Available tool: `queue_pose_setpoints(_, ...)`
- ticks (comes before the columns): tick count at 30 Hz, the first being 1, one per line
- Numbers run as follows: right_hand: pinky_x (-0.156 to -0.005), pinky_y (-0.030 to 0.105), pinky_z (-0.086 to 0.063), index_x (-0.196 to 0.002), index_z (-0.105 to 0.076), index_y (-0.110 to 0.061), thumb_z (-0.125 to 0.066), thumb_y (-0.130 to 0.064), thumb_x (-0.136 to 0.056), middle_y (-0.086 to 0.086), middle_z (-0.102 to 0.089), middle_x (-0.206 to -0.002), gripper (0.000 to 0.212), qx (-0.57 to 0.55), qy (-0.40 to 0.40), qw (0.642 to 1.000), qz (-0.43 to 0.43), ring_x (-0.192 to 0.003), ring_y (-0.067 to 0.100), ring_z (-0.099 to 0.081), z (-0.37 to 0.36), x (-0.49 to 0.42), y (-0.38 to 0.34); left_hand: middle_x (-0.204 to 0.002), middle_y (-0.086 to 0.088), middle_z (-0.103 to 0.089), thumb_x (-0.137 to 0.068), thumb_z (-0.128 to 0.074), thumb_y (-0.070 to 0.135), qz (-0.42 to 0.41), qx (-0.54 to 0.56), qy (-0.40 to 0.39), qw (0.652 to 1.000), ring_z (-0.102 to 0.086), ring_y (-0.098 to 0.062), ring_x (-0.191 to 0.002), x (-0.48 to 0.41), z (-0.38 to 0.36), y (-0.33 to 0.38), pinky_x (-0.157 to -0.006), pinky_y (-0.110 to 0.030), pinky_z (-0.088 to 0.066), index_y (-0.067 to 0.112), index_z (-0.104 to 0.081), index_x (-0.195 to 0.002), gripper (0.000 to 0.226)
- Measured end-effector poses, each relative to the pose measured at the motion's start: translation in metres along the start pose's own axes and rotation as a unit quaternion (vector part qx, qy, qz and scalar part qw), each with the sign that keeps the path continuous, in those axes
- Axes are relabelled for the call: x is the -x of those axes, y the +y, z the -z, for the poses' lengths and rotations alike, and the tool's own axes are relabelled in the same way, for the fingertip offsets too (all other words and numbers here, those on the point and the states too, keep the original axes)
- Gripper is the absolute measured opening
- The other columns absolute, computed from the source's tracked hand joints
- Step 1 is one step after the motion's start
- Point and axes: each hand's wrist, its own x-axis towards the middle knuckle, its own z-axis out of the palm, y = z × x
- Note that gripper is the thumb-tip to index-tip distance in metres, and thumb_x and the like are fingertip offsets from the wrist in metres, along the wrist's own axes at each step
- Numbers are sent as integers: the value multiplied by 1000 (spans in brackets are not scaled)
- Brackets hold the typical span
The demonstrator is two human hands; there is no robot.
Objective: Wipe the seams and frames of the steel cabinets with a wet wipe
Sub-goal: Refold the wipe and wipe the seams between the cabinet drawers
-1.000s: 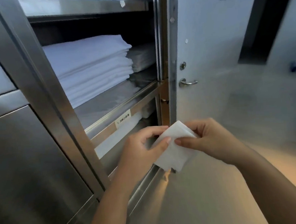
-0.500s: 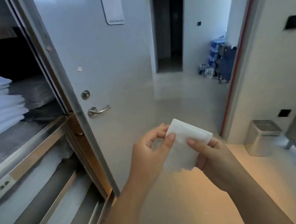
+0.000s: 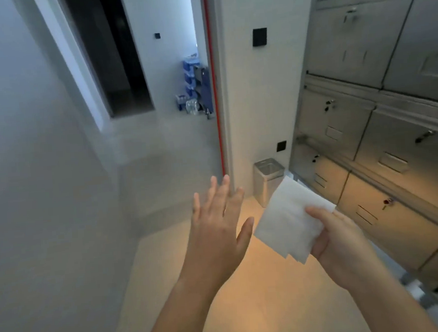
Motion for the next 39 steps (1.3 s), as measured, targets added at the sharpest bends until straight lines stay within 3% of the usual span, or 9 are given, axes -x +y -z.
queue_pose_setpoints(2, -68, 37, -48, -107, -60, -5, -45, -9, -94, 14, -67, -101, 20, -11, 20, 1000, -2, -86, 27, -64, 4, -16, -1, -141, -11, -45, -87, -37, 40, 11, 62, -48, 997, -32, -27, -136, -18, -17, 0, -103, -51, -9, 15, -49, -131, 52)
queue_pose_setpoints(5, -60, 33, -48, -111, -58, -4, -48, -8, -92, 16, -66, -99, 22, -17, 47, 999, -10, -80, 27, -63, 0, -46, 2, -152, 5, -23, -83, -20, 52, 23, 166, -43, 985, -5, -4, -139, -47, -41, -11, -106, -23, 12, 23, -39, -141, 68)
queue_pose_setpoints(7, -56, 32, -50, -106, -60, -5, -49, -8, -92, 15, -67, -91, 18, -16, 56, 998, -9, -74, 26, -64, -9, -71, 3, -150, 15, -13, -80, -14, 56, 5, 189, -41, 981, 3, 4, -135, -69, -57, -29, -103, -15, 17, 27, -34, -143, 72)
queue_pose_setpoints(12, -46, 28, -51, -103, -59, -3, -46, -6, -92, 11, -68, -79, 17, -38, 77, 996, 4, -65, 21, -66, -51, -140, -7, -147, 6, -30, -85, -25, 47, -35, 196, -38, 979, -15, -8, -136, -133, -89, -87, -108, -36, -1, 19, -46, -136, 62)
queue_pose_setpoints(17, -50, 30, -55, -95, -60, -6, -46, -5, -92, 7, -70, -75, 15, -50, 84, 994, 41, -66, 19, -68, -79, -202, -22, -133, -12, -53, -86, -39, 32, -94, 151, 5, 984, -45, -34, -125, -201, -124, -120, -93, -56, -19, 10, -55, -125, 47)
queue_pose_setpoints(24, -64, 43, -51, -87, -58, -5, -45, -3, -91, 11, -69, -67, 14, -98, 182, 977, 43, -72, 28, -64, -57, -269, -39, -134, -7, -53, -87, -38, 34, -137, 184, -46, 972, -47, -33, -125, -260, -197, -113, -94, -53, -24, 15, -54, -125, 45)
queue_pose_setpoints(28, -62, 41, -53, -91, -57, -5, -44, -2, -92, 15, -66, -84, 13, -116, 221, 966, 62, -78, 30, -63, -25, -317, -66, -135, -7, -52, -88, -38, 34, -167, 206, -48, 963, -39, -27, -130, -312, -246, -90, -96, -51, -22, 17, -49, -126, 44)
queue_pose_setpoints(34, -72, 46, -51, -114, -52, -4, -44, -5, -92, 22, -64, -107, 24, -154, 247, 953, 79, -98, 38, -62, 37, -398, -124, -130, -7, -57, -85, -39, 33, -226, 172, -53, 958, -52, -30, -121, -401, -310, -37, -94, -46, -30, 16, -50, -122, 42)
queue_pose_setpoints(39, -66, 45, -52, -100, -53, -8, -42, -4, -93, 14, -65, -90, 13, -133, 243, 955, 106, -73, 24, -66, 68, -458, -187, -133, -8, -54, -87, -38, 33, -219, 185, -42, 957, -49, -27, -125, -472, -346, -13, -97, -45, -31, 17, -45, -125, 42)
